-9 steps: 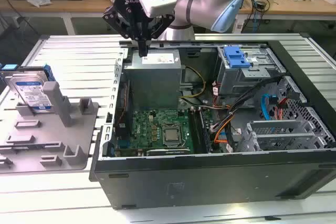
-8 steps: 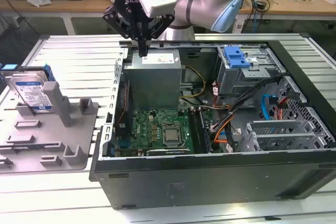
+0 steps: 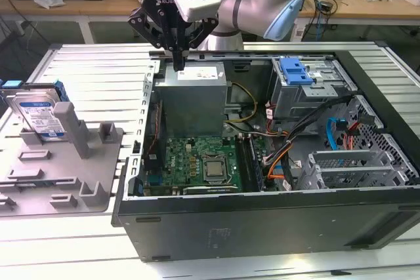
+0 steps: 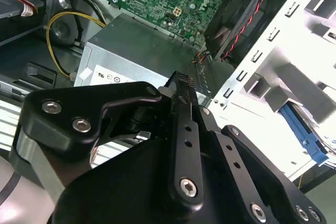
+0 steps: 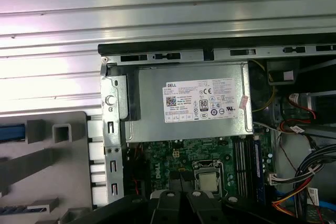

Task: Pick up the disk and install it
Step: 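Reach for the disk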

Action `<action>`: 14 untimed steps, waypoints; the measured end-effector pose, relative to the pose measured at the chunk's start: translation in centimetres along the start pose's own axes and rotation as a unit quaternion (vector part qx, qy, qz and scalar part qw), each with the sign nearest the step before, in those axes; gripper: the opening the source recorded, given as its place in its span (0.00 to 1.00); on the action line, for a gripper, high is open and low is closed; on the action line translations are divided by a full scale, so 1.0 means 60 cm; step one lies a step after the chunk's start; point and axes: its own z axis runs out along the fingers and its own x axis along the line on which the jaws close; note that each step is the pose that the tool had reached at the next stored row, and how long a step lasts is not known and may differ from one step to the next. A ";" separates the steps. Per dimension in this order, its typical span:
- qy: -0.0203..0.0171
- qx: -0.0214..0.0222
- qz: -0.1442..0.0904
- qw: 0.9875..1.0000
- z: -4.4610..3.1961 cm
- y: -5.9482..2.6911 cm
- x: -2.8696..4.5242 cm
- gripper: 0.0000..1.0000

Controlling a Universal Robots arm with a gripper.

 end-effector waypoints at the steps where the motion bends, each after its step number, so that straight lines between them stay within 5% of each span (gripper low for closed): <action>1: 0.000 0.000 0.000 1.000 0.000 0.000 0.000 0.11; 6: 0.000 0.000 0.000 1.000 0.000 0.000 0.004 0.11; 14: 0.000 0.000 0.006 1.000 -0.001 0.002 0.042 0.11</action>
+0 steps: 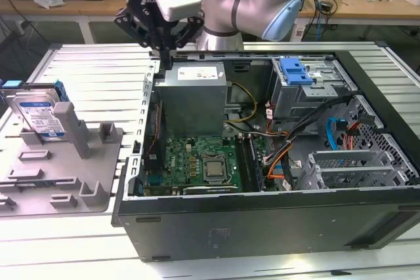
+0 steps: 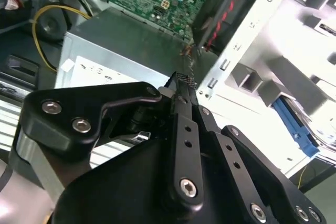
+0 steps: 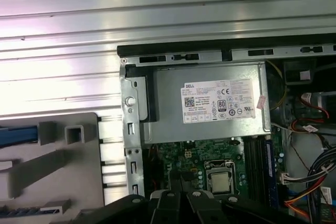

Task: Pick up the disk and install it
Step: 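Reach for the disk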

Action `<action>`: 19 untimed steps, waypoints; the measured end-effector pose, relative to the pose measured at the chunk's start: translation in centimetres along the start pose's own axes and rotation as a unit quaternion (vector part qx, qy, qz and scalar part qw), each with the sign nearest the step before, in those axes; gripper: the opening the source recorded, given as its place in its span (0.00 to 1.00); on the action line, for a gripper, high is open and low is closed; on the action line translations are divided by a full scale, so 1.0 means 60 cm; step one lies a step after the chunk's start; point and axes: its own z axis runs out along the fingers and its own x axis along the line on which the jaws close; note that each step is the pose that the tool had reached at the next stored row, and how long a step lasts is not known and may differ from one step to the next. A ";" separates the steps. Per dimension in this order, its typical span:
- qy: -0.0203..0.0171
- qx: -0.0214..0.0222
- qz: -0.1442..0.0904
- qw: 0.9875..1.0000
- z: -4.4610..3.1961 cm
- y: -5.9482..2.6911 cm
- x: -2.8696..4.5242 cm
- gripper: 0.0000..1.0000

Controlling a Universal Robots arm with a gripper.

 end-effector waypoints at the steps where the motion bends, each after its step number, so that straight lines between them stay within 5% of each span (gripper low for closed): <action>1: 0.000 0.000 0.000 1.000 0.000 0.000 0.005 0.11; 19: 0.000 0.000 0.006 1.000 -0.002 0.008 0.118 0.11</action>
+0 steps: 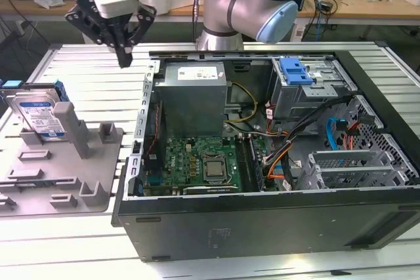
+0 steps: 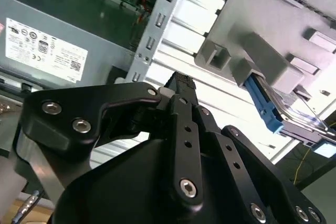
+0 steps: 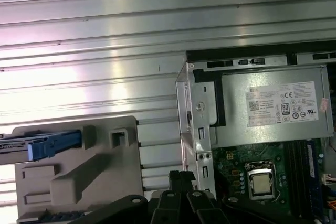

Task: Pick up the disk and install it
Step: 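Reach for the disk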

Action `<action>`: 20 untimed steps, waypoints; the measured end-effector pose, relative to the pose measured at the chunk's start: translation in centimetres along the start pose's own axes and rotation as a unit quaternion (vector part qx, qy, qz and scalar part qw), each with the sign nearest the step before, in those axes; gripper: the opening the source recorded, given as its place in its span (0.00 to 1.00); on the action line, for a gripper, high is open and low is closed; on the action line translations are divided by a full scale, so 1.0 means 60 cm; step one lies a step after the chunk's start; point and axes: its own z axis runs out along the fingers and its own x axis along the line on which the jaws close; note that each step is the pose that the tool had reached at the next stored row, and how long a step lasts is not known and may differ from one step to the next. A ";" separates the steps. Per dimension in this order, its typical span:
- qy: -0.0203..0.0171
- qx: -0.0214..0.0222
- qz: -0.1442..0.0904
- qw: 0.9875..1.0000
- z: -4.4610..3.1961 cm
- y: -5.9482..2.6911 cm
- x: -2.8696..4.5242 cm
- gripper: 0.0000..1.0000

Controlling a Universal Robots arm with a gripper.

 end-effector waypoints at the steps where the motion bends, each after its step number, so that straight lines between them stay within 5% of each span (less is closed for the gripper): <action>1: 0.000 0.000 0.000 1.000 0.000 0.000 0.006 0.11; 10: 0.000 0.000 0.004 1.000 0.002 0.007 0.068 0.11; 20: 0.000 0.000 0.008 1.000 0.005 0.014 0.123 0.11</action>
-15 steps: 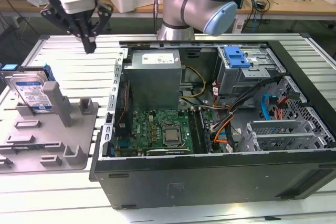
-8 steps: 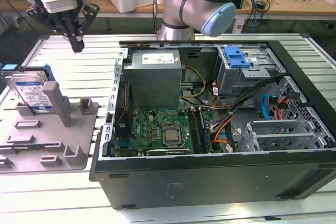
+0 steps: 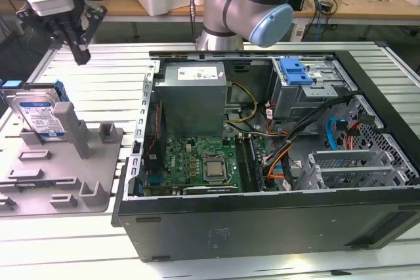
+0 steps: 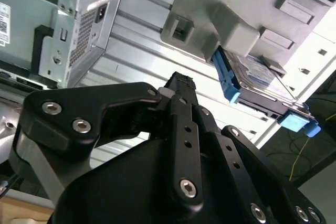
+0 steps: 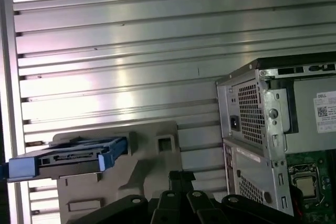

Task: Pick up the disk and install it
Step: 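Reach for the disk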

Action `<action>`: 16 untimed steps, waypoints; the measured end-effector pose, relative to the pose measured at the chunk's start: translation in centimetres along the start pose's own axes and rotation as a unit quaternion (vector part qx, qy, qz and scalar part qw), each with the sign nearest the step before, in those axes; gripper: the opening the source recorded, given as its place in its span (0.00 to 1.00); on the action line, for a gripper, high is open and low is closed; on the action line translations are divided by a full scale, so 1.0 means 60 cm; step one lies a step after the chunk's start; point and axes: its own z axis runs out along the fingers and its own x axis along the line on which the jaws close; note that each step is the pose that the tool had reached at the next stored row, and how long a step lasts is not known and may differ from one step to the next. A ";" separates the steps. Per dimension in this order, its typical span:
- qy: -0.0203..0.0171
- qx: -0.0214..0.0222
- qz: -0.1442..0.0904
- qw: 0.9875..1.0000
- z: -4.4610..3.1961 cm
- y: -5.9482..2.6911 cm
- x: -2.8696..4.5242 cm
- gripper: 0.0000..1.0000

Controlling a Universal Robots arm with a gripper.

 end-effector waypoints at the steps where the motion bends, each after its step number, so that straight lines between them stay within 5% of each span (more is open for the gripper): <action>1: 0.000 0.000 0.001 1.000 0.001 0.001 0.009 0.11; 16: 0.000 0.000 0.007 1.000 0.008 0.012 0.106 0.11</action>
